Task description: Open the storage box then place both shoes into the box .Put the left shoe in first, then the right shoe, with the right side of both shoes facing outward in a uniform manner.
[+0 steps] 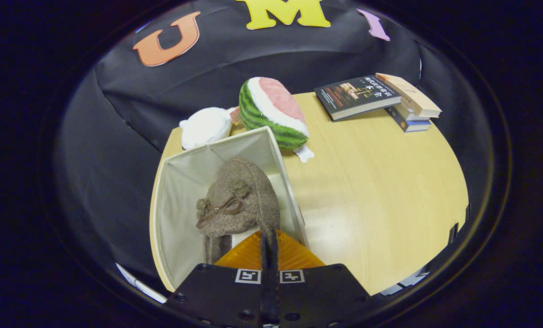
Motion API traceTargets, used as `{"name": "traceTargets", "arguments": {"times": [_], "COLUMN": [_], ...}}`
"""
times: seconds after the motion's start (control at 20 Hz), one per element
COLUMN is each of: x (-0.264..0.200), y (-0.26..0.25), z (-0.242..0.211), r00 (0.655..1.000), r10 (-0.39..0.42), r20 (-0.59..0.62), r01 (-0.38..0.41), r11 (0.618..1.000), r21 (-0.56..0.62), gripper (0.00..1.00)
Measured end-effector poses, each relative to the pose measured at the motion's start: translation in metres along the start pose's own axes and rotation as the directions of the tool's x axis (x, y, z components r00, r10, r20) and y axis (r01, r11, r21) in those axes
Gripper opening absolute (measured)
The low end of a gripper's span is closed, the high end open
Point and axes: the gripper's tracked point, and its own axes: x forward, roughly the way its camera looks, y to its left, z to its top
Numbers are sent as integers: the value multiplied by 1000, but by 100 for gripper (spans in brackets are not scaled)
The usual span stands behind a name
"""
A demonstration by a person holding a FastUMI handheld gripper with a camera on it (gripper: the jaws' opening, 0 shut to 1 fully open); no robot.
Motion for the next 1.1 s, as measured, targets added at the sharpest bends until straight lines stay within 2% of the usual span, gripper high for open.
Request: {"name": "traceTargets", "arguments": {"times": [0.25,0.4,0.5,0.55,0.6,0.8,0.85,0.9,1.1], "x": [11,8,4,2,-2,-30,-41,-53,-107], "y": [2,9,12,13,15,20,20,17,-6], "z": [0,8,13,15,17,28,30,39,69], "r00": [1000,999,999,998,997,990,986,980,943], "r10": [-17,-10,-5,6,21,76,78,86,88], "r20": [-9,30,51,59,69,120,146,181,320], "r01": [17,11,8,-2,-17,-68,-68,-71,-50], "r11": [1000,999,999,999,998,995,995,993,991], "r21": [-4,-32,-49,-53,-58,-67,-78,-90,-125], "gripper": [0,14,17,22,35,74,79,89,94]}}
